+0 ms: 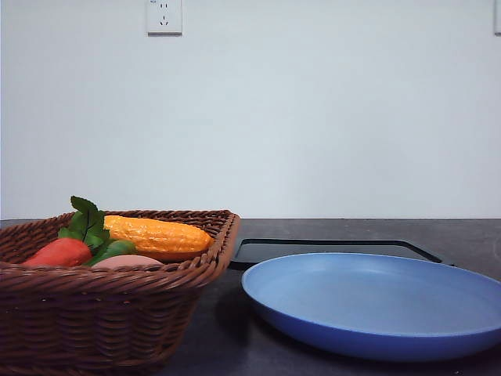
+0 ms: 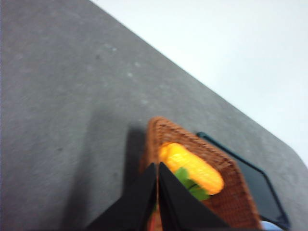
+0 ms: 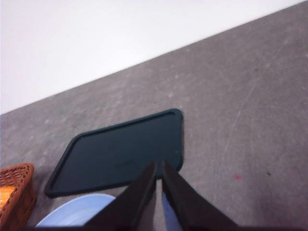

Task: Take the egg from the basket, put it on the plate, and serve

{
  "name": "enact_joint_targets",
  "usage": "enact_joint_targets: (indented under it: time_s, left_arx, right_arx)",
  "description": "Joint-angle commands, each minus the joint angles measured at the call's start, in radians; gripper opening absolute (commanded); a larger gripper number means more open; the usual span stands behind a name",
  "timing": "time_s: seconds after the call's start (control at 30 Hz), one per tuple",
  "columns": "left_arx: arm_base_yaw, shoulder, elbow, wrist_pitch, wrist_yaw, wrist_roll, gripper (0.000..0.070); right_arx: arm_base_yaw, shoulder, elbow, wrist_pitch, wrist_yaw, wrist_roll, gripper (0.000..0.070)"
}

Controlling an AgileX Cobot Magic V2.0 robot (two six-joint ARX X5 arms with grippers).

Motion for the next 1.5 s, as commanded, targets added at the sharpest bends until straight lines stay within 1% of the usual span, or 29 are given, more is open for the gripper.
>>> enact_joint_targets:
  time_s: [0.0,0.1,0.2,0.3,0.4,0.5,0.6,0.63,0.67,0.73,0.8,0.87,0.93,1.0,1.07,1.13,1.17,1.23,1.33,1.47]
  left_arx:
    - [0.002,0.045,0.04,-0.002,0.029,0.024,0.0]
    - [0.002,0.137,0.11,-0.031,0.075,0.074,0.0]
    - [0.002,0.232,0.19,-0.058,0.125,0.148,0.0]
    - [0.0,0.329,0.286,-0.108,0.177,0.228,0.0]
    - [-0.011,0.421,0.386,-0.186,0.209,0.307,0.0]
    - [-0.034,0.508,0.482,-0.28,0.212,0.382,0.0]
    - [-0.071,0.588,0.564,-0.383,0.216,0.453,0.0]
    - [-0.086,0.614,0.586,-0.416,0.223,0.477,0.0]
    - [-0.1,0.638,0.602,-0.44,0.242,0.49,0.0]
    - [-0.128,0.686,0.629,-0.483,0.285,0.505,0.0]
    - [-0.154,0.725,0.64,-0.5,0.323,0.506,0.0]
    - [-0.178,0.755,0.642,-0.502,0.355,0.508,0.0]
    - [-0.202,0.777,0.642,-0.5,0.368,0.508,0.001]
    - [-0.219,0.792,0.642,-0.492,0.368,0.507,0.0077]
    - [-0.228,0.801,0.642,-0.476,0.368,0.5,0.0194]
    - [-0.23,0.803,0.642,-0.458,0.368,0.491,0.0306]
    - [-0.232,0.803,0.642,-0.452,0.368,0.491,0.0337]
    - [-0.234,0.803,0.642,-0.448,0.368,0.487,0.0354]
    - [-0.234,0.803,0.642,-0.449,0.368,0.483,0.0354]
    - [-0.234,0.803,0.642,-0.449,0.368,0.483,0.0354]
  right_arx:
    - [0.002,0.043,0.046,-0.019,0.0,0.008,0.0]
    - [0.002,0.132,0.124,-0.061,-0.01,-0.016,0.0]
    - [0.002,0.229,0.2,-0.098,-0.053,-0.056,0.0]
    - [0.002,0.329,0.274,-0.145,-0.105,-0.101,0.0]
    - [0.002,0.425,0.341,-0.213,-0.149,-0.137,0.0]
    - [0.002,0.527,0.399,-0.307,-0.194,-0.174,0.0]
    - [0.002,0.623,0.44,-0.408,-0.266,-0.226,0.0]
    - [0.002,0.655,0.449,-0.443,-0.301,-0.25,0.0]
    - [0.002,0.683,0.454,-0.468,-0.328,-0.258,0.0]
    - [0.003,0.737,0.456,-0.506,-0.365,-0.268,0.0]
    - [0.006,0.784,0.456,-0.523,-0.362,-0.272,0.0032]
    - [0.011,0.821,0.456,-0.524,-0.359,-0.272,0.0111]
    - [0.021,0.855,0.456,-0.517,-0.356,-0.272,0.0222]
    - [0.032,0.886,0.456,-0.504,-0.335,-0.272,0.0236]
    - [0.043,0.915,0.455,-0.493,-0.308,-0.272,0.0236]
    - [0.057,0.946,0.45,-0.473,-0.304,-0.271,0.0236]
    - [0.065,0.961,0.446,-0.456,-0.307,-0.269,0.0236]
    - [0.078,0.993,0.433,-0.417,-0.306,-0.263,0.0236]
    - [0.089,1.05,0.416,-0.36,-0.306,-0.248,0.0236]
    - [0.104,1.136,0.415,-0.318,-0.307,-0.249,0.0236]
